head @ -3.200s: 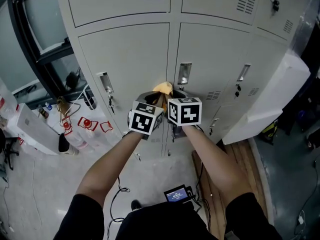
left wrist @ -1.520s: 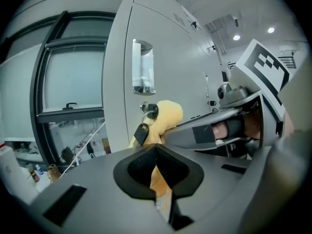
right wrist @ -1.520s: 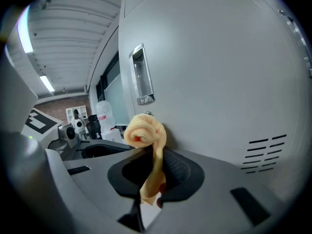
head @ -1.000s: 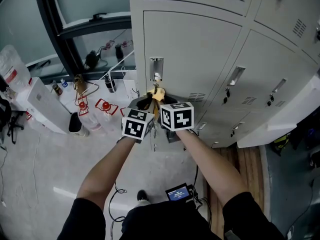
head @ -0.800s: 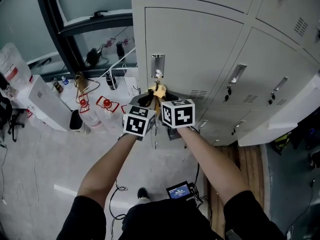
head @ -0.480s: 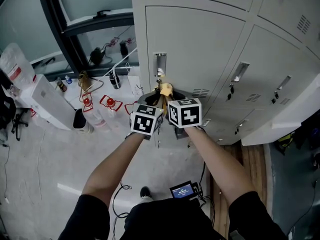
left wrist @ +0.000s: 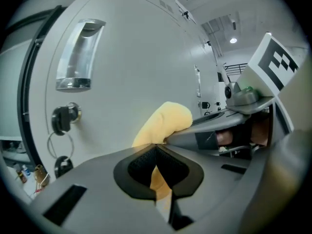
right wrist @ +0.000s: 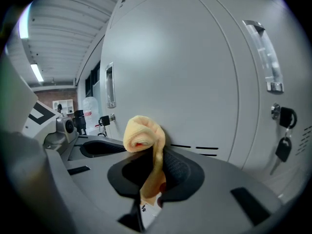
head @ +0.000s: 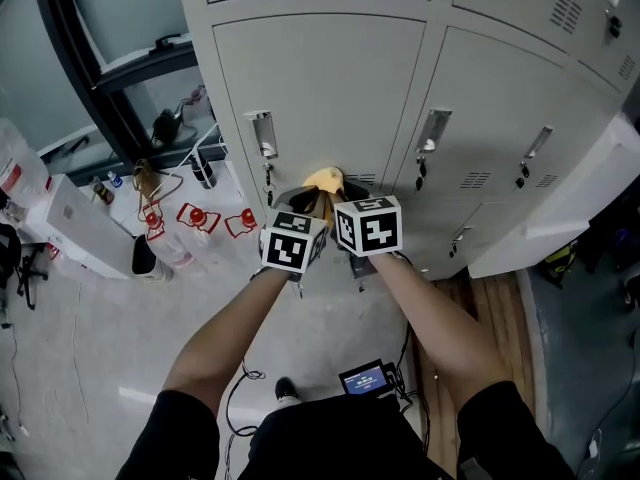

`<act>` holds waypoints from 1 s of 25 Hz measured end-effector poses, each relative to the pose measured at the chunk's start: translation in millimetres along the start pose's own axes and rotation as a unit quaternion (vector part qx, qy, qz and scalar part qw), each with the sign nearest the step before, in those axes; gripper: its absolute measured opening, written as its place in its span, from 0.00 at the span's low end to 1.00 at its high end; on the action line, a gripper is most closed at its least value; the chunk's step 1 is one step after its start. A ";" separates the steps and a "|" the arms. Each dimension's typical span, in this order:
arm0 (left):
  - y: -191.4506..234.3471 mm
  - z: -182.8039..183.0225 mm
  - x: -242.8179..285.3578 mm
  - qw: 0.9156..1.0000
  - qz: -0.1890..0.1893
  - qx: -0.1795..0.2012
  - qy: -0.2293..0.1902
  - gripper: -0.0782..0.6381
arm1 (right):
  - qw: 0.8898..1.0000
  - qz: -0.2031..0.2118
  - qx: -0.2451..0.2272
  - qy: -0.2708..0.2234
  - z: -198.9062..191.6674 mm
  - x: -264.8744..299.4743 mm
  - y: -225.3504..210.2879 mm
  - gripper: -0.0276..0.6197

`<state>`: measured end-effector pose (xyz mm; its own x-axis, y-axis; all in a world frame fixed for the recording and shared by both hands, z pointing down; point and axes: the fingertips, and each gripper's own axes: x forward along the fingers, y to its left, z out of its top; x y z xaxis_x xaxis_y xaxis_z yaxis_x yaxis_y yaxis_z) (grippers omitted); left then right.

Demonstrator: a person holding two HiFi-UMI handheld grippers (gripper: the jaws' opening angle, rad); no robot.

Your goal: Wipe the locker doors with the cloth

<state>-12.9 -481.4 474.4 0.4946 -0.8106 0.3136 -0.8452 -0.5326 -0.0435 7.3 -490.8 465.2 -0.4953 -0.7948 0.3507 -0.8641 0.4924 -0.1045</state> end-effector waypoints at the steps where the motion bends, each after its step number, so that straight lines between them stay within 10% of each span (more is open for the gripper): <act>1: -6.8 1.6 4.6 1.000 -0.005 0.002 0.001 0.13 | 1.000 -0.004 0.002 -0.001 -0.6 -3.6 -7.5 0.15; 25: -86.7 15.7 62.5 0.997 -0.059 0.035 0.019 0.13 | 0.998 -0.060 0.028 -0.007 -14.1 -44.9 -98.1 0.15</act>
<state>94.5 -489.7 482.9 0.5814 -0.7318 0.3558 -0.7640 -0.6413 -0.0705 115.6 -498.4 472.9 -0.3886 -0.8522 0.3503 -0.9208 0.3727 -0.1149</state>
